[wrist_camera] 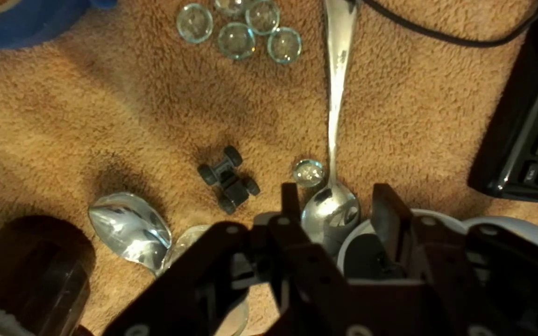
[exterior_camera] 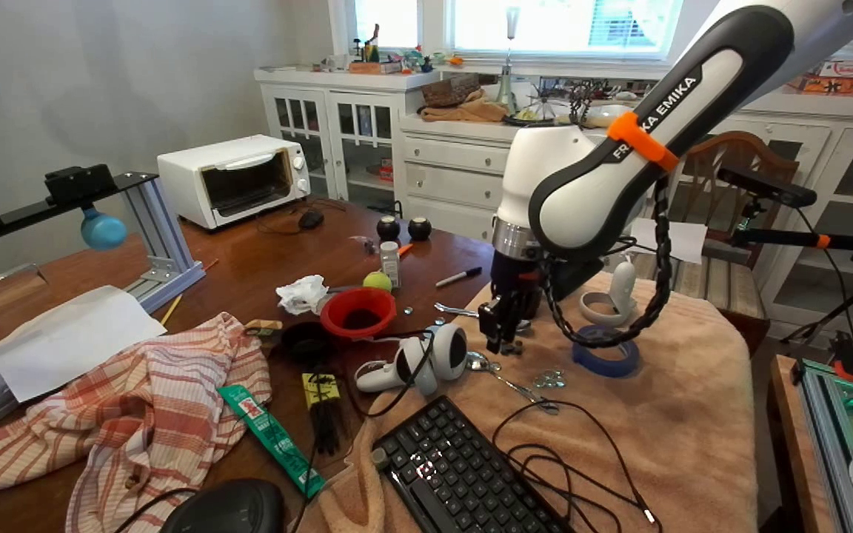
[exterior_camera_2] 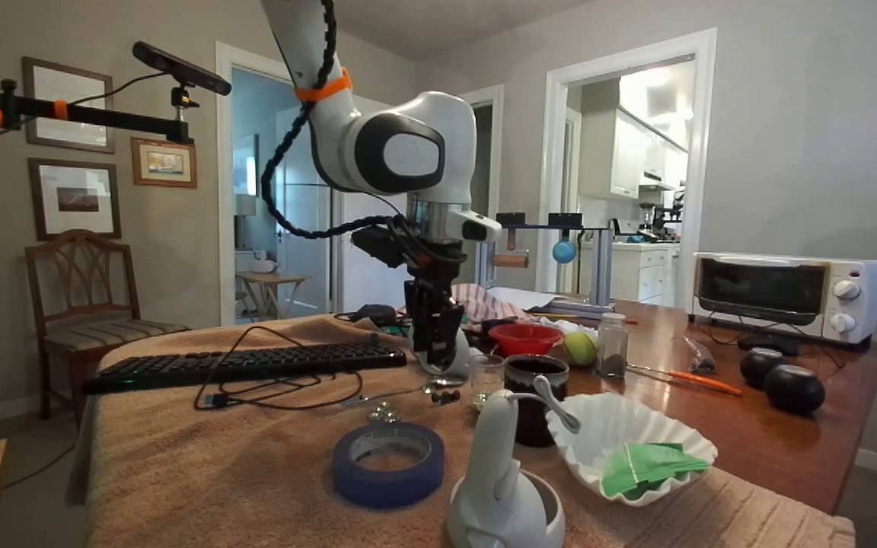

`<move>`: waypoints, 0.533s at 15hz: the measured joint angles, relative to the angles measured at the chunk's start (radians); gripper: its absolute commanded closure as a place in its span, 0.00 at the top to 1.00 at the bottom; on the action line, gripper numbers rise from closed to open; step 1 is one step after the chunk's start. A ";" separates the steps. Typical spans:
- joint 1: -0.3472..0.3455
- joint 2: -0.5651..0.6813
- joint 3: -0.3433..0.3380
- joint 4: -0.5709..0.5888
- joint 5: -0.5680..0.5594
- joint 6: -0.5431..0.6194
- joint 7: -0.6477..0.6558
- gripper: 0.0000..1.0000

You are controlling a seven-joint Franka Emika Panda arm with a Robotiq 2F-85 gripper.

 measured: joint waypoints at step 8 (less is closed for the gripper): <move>0.000 0.067 -0.001 0.002 -0.003 0.069 0.000 0.34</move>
